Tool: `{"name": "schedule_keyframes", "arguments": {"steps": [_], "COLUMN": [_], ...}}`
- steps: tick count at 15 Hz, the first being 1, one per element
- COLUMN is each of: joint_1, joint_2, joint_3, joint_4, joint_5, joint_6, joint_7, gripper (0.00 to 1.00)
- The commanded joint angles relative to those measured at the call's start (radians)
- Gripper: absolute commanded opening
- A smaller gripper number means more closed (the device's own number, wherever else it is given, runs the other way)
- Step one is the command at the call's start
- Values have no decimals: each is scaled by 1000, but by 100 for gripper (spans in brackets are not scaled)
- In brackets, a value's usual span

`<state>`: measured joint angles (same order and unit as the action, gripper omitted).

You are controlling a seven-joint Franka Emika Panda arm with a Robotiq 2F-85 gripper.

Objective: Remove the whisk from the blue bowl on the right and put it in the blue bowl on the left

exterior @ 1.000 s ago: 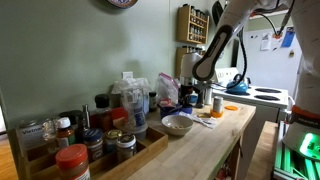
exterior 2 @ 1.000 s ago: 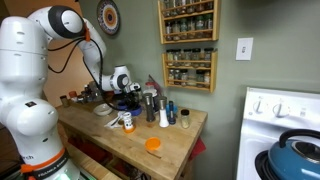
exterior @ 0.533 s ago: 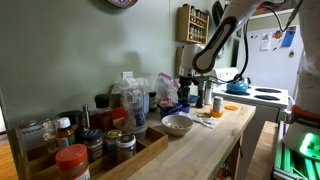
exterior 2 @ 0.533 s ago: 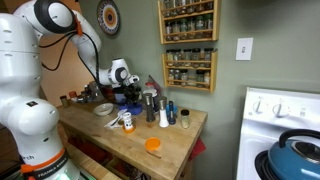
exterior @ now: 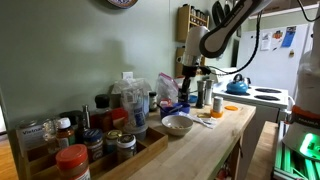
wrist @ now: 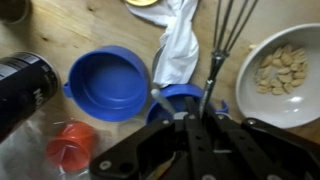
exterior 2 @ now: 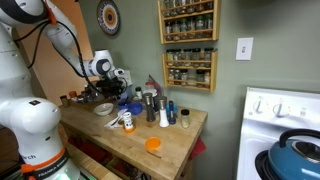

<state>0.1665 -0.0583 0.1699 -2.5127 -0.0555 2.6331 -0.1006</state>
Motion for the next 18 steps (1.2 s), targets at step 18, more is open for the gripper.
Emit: {"name": "schedule_keyframes", "arguments": {"steps": [18], "joint_1": [76], "joint_2": [285], "joint_3": [45], "joint_4": [247], "joint_5": [-328], "joint_6": [-81], "joint_7": [-5], "gripper": [2]}}
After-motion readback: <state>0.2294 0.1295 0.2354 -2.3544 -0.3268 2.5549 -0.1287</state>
